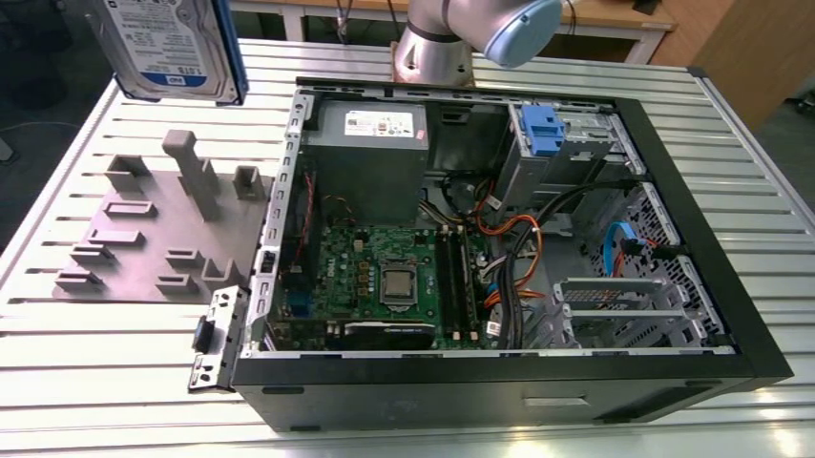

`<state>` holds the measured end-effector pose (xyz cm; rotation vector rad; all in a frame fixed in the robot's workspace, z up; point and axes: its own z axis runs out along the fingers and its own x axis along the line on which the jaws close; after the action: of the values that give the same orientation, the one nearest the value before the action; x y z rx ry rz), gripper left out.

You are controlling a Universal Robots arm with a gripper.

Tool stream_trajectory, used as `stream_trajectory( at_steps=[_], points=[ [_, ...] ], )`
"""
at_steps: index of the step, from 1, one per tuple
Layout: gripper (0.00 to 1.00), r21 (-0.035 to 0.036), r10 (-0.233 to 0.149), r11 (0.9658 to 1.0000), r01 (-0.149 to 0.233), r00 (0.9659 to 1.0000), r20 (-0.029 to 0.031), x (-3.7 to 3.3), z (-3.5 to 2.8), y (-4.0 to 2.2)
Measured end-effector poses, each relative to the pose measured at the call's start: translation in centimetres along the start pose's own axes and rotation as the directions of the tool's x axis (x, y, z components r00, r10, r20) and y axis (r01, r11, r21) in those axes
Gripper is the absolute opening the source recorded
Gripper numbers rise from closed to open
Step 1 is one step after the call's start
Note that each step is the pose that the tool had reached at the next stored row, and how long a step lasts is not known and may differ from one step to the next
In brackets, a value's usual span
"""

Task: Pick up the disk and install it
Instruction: 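Pick up the disk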

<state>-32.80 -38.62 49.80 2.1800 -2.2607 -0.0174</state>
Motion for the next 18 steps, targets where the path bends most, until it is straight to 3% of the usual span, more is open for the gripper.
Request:
stream_trajectory(
  at_steps=[10, 18],
  points=[
    [0.36, 0.0002, 0.000, 1.0000, 0.000, 1.0000, -0.0012, 0.14, 0.07, -0.57],
    [0.36, 0.0001, 0.000, 1.0000, 0.000, 1.0000, -0.0014, 1.31, 0.13, -0.65]
  ],
)
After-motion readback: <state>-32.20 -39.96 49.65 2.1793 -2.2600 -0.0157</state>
